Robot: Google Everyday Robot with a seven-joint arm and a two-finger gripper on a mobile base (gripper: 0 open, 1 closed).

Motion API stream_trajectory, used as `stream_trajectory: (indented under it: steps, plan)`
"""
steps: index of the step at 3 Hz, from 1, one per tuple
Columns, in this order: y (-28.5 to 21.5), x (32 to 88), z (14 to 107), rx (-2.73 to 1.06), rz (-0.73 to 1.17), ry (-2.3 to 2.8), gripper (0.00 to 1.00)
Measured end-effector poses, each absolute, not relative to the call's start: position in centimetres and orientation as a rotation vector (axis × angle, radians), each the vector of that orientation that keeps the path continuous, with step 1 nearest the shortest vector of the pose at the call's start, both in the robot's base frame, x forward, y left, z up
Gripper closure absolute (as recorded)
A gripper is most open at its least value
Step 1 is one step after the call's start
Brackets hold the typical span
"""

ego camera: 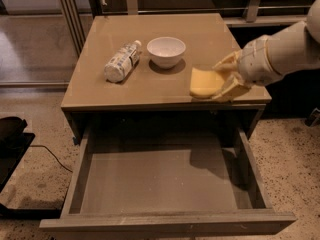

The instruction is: Pick sponge from top drawer and place on counter

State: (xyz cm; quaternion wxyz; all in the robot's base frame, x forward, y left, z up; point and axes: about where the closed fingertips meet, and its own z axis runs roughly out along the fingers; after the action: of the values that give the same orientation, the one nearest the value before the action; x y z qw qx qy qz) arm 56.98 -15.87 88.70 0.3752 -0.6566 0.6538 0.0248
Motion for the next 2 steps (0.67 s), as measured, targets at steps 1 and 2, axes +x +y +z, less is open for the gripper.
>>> stream_trajectory:
  steps: [1,2]
  plan:
    - [-15.79,57.82,91.06,-1.662,0.031,1.64,1.0]
    - [-15.71,57.95,91.08,-1.662,0.029,1.638,1.0]
